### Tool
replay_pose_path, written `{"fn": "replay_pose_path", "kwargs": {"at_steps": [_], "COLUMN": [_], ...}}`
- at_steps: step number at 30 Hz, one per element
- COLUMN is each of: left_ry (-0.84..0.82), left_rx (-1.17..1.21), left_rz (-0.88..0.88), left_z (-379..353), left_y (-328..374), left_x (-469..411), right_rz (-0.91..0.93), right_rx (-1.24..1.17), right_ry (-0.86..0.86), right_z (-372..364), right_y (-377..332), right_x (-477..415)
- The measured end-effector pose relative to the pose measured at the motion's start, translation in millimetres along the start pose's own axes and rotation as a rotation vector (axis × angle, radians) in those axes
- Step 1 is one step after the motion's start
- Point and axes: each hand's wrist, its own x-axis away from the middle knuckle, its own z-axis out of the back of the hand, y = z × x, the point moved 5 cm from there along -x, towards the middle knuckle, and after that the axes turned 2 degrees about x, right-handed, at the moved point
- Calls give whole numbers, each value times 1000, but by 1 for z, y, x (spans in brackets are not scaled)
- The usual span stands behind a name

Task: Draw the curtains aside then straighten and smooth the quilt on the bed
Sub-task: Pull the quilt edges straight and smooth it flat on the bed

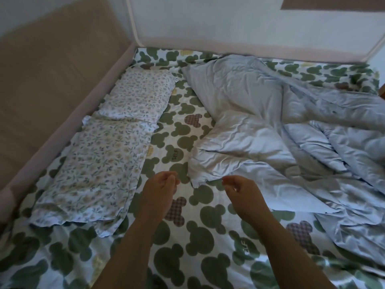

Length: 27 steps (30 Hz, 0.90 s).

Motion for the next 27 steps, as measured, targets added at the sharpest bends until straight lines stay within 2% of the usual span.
{"fn": "replay_pose_path", "kwargs": {"at_steps": [13,27], "left_ry": [13,-250], "left_rx": [100,16], "left_rz": [11,-69], "left_z": [22,67], "left_y": [-18,-93], "left_x": [-58,-196], "right_rz": [-20,-198], "right_rx": [-27,6], "right_ry": [-13,37], "right_z": [-46,-190], "right_y": [-21,-59], "right_x": [-44,-102]}}
